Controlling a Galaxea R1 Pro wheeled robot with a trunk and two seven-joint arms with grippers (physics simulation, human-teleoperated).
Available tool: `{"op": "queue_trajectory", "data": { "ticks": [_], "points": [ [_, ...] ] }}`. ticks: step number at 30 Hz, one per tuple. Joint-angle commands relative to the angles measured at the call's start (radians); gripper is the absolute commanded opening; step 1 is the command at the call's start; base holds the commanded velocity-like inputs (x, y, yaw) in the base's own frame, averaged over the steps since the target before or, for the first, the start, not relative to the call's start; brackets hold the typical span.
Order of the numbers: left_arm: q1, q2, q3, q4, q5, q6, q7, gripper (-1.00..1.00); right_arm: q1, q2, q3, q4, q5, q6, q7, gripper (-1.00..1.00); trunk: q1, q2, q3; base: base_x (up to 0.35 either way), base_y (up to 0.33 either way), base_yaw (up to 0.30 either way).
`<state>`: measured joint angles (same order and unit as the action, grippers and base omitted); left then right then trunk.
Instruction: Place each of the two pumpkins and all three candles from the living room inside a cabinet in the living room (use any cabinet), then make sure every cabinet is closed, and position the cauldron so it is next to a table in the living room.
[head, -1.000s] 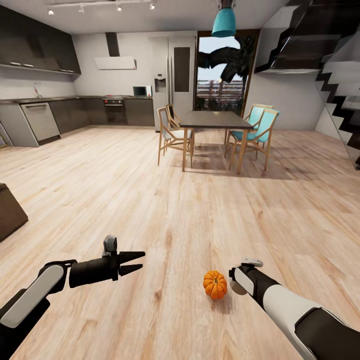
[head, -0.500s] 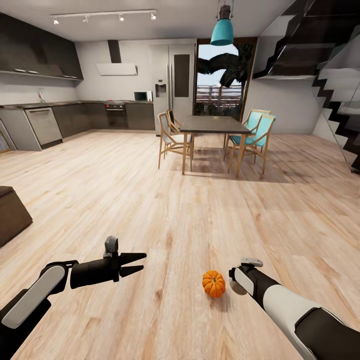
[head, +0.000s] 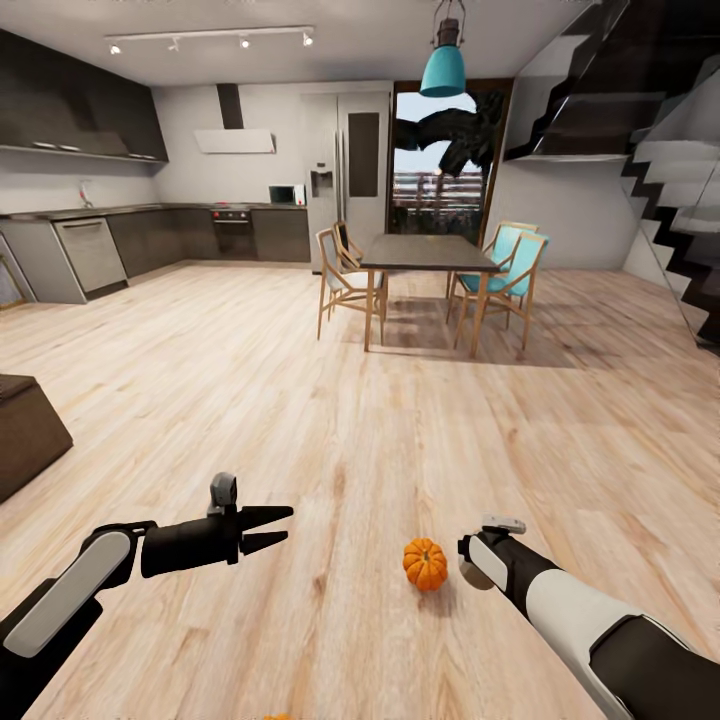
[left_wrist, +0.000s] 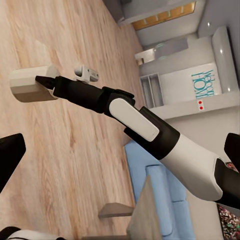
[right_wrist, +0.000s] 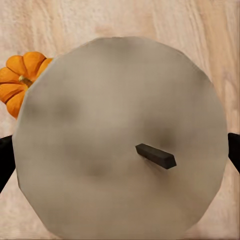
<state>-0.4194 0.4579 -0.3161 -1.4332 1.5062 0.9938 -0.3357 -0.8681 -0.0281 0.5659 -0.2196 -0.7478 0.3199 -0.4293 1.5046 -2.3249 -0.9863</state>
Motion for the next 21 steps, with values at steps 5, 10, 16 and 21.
{"op": "queue_trajectory", "data": {
  "ticks": [5, 10, 16, 21],
  "points": [
    [-0.001, 0.001, -0.002, 0.0, -0.007, 0.0, -0.008, 1.0, 0.0, -0.001, 0.008, -0.003, -0.01, 0.005, -0.005, -1.0, -0.02, 0.035, 0.015, -0.076, 0.0, 0.0],
    [-0.001, 0.001, -0.003, 0.0, -0.007, 0.0, -0.009, 1.0, 0.0, -0.001, 0.008, -0.003, -0.01, 0.005, -0.005, -1.0, -0.039, 0.07, 0.03, -0.27, 0.0, 0.0],
    [-0.001, 0.001, -0.003, 0.0, -0.007, 0.0, -0.008, 1.0, 0.0, -0.001, 0.008, -0.003, -0.01, 0.005, -0.005, -1.0, -0.062, 0.112, 0.049, -0.337, 0.0, 0.0],
    [-0.001, 0.001, -0.003, 0.0, -0.007, 0.0, -0.009, 1.0, 0.0, -0.001, 0.009, -0.003, -0.01, 0.005, -0.005, -1.0, -0.081, 0.147, 0.065, -0.342, 0.0, 0.0]
  ]
}}
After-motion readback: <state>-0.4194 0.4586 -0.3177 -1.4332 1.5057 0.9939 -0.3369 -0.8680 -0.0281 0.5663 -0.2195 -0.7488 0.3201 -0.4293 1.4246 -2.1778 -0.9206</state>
